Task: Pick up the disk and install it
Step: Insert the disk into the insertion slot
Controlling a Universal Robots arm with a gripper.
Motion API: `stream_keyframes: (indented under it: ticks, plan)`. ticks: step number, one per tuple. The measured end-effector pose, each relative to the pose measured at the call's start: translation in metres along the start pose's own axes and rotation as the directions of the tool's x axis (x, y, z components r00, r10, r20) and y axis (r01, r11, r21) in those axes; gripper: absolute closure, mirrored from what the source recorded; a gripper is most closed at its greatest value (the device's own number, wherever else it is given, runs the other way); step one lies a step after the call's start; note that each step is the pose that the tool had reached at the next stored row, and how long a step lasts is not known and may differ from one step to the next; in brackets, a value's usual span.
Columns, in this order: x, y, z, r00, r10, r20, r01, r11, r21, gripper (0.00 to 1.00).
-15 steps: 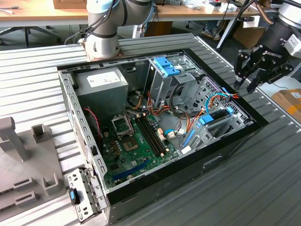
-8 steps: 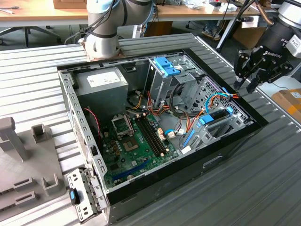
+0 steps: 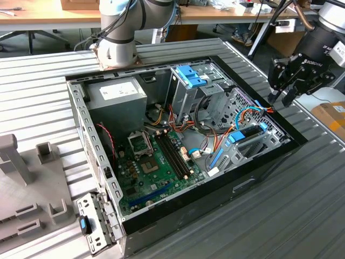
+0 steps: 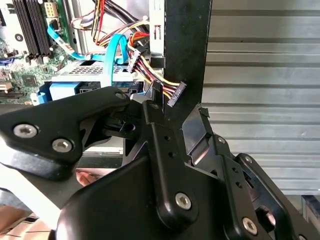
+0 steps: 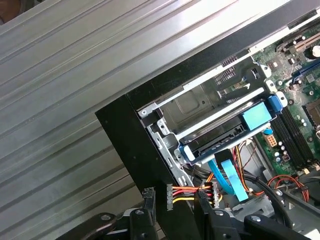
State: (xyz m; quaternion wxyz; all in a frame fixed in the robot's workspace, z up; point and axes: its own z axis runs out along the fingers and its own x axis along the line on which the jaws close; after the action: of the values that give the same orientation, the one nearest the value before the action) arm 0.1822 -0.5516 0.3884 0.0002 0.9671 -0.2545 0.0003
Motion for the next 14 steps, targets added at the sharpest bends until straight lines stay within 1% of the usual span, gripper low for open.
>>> stream_keyframes:
  ticks: [3, 4, 5, 8, 11, 14]
  plan:
    - [0.0, 0.0, 0.0002, 1.0, 0.0, 0.0005, 0.0, 1.0, 0.0008, 0.56]
    - [0.0, 0.0, 0.0003, 1.0, 0.0, 0.0085, 0.0, 0.9999, 0.0149, 0.56]
    - [0.0, 0.0, 0.0002, 0.9999, 0.0, 0.0128, 0.0, 0.9997, 0.0226, 0.56]
    - [0.0002, 0.0003, 0.0006, 0.9998, 0.0, 0.0215, 0.0, 0.9993, 0.0379, 0.56]
    - [0.0026, 0.0004, 0.0036, 0.9998, 0.0, 0.0216, 0.0, 0.9993, 0.0381, 0.56]
    - [0.0057, 0.0031, 0.0064, 0.9998, -0.001, 0.0215, 0.0, 0.9993, 0.0381, 0.56]
